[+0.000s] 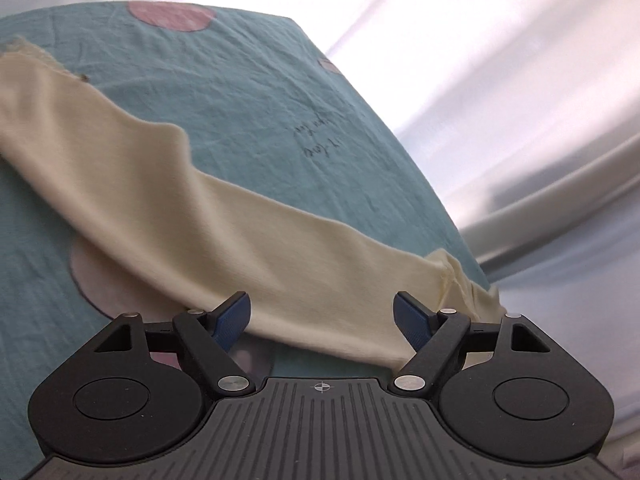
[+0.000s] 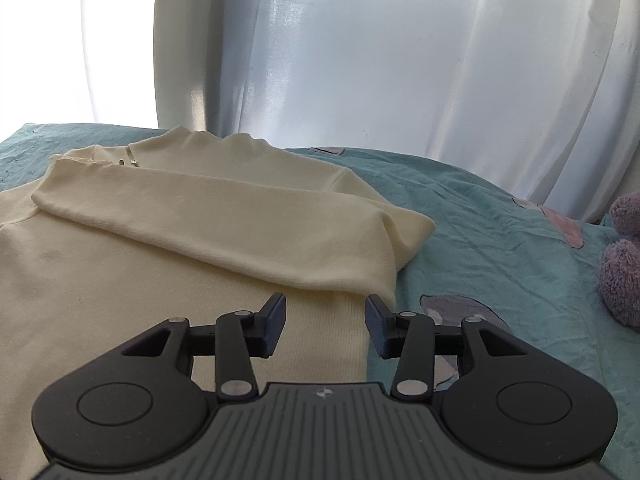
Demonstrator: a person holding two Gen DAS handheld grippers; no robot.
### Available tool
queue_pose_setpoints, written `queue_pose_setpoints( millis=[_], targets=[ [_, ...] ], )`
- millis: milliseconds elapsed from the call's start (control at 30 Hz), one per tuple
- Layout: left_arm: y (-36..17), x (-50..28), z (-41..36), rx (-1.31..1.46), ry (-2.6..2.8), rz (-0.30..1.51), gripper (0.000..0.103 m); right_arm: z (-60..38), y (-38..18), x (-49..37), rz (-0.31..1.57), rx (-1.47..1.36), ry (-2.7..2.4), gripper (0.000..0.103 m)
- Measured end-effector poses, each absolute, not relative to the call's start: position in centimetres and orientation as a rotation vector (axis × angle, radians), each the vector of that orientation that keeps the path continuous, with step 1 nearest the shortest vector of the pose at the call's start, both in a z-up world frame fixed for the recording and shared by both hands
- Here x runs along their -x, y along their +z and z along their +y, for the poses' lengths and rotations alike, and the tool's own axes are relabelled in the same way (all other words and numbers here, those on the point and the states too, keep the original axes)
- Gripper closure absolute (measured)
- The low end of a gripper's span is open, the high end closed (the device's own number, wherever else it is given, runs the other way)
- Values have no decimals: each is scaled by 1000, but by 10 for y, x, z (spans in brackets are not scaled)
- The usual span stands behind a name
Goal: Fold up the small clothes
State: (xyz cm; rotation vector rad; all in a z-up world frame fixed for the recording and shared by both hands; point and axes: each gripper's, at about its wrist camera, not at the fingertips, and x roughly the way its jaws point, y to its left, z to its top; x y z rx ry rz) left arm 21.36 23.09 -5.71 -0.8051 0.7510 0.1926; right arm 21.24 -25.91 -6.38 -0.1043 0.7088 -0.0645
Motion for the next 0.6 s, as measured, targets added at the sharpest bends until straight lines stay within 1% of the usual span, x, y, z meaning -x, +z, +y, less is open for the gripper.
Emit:
queue_pose_setpoints(
  millis=[167,267,333,367,467,533,567,600],
  targets=[
    [-64,-186,279,880,298,729,20,-274,-69,-207,735,64,-138,60],
    [-73,-173,302,961,346,707,23,-280,-73,-204,751,49,-162,60],
    [-79,-164,318,1041,366,675,35,-281,-76,-204,764,41,-167,60],
    [-81,-161,325,1081,370,660,36,-280,-77,-204,770,40,-167,60],
    [-88,-156,344,1142,402,610,46,-276,-78,-206,772,57,-178,60],
    [-91,-155,357,1162,447,580,62,-276,-79,-208,774,56,-190,60],
    [-93,-155,364,1177,458,567,65,-276,-79,-209,775,55,-192,60],
    [-95,-156,370,1189,466,562,73,-276,-79,-210,775,60,-192,60]
  ],
)
